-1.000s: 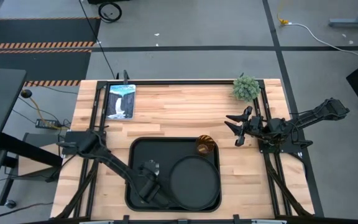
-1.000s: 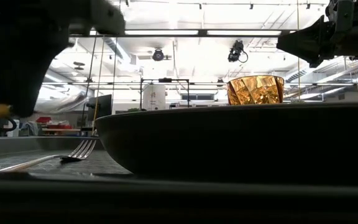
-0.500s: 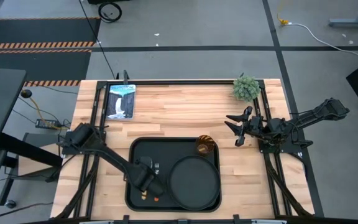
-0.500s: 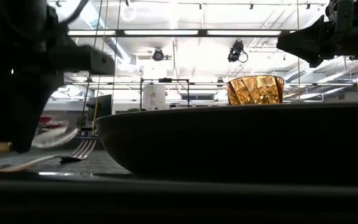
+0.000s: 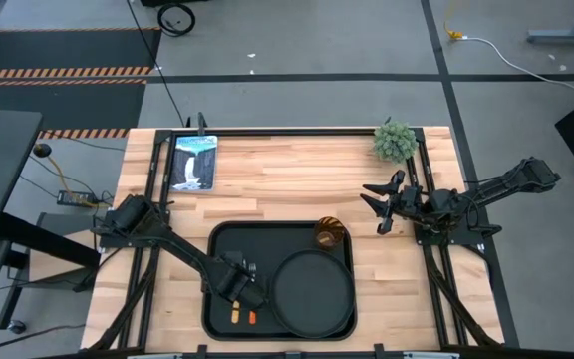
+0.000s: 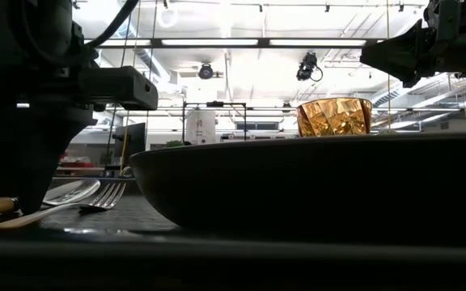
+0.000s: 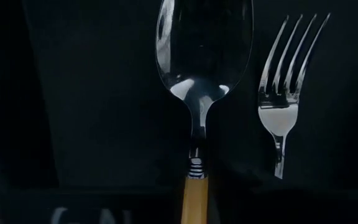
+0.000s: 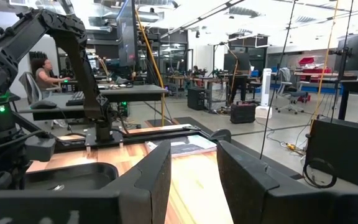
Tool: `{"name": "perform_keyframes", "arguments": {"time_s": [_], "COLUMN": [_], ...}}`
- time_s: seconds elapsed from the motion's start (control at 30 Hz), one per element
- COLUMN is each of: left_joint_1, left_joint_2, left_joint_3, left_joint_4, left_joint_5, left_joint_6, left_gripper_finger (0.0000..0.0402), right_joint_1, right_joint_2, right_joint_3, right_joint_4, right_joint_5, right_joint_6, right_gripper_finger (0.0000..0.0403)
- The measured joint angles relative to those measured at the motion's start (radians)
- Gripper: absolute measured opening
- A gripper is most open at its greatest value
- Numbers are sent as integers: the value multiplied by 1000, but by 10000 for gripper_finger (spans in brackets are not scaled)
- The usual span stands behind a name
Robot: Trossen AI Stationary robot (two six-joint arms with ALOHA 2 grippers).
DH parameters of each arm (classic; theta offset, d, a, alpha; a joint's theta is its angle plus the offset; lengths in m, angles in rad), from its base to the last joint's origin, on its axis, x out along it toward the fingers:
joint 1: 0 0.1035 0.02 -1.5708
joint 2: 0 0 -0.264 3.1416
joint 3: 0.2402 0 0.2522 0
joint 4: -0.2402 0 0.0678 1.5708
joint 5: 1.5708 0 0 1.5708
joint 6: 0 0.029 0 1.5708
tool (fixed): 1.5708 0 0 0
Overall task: Pick and place plate/cup/fork/spoon on tray
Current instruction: Put the yellow spoon on the black tray, on the left side of the orange fork
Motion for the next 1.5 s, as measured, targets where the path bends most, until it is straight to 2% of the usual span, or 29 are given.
{"name": "perform_keyframes", "arguments": {"time_s": [0.3,0.47,0.53,0.63,0.73,0.87,0.93,1.0,1.1,1.17,1.23,1.3,1.4,1.47,1.5], "left_joint_1": [1,25,41,67,100,146,172,201,250,281,309,330,358,368,369], "left_joint_2": [-19,-86,-99,-100,-99,-98,-98,-98,-98,-98,-98,-97,-97,-97,-97], "left_joint_3": [2,83,135,235,303,338,339,339,339,339,339,339,339,339,339], "left_joint_4": [-25,-179,-272,-374,-335,-94,71,224,377,439,471,490,518,540,560], "left_joint_5": [12,7,-49,-231,-543,-958,-1083,-1121,-1043,-906,-718,-529,-288,-194,-181], "left_joint_6": [32,108,150,282,534,1053,1345,1615,1949,2116,2238,2306,2329,2324,2317], "left_gripper_finger": [137,147,148,148,148,148,148,148,148,148,148,148,148,148,148], "right_joint_1": [0,0,0,0,0,0,0,0,0,0,0,0,0,0,0], "right_joint_2": [0,0,0,0,0,0,0,0,0,0,0,0,0,0,0], "right_joint_3": [0,0,0,0,0,0,0,0,0,0,0,0,0,0,0], "right_joint_4": [0,-1,-1,0,0,0,0,0,0,0,0,0,0,0,0], "right_joint_5": [0,0,0,0,0,0,0,0,0,0,0,0,0,0,0], "right_joint_6": [0,0,0,0,0,0,0,0,0,0,0,0,0,0,0], "right_gripper_finger": [137,137,137,137,137,137,137,137,137,137,137,137,137,137,137]}}
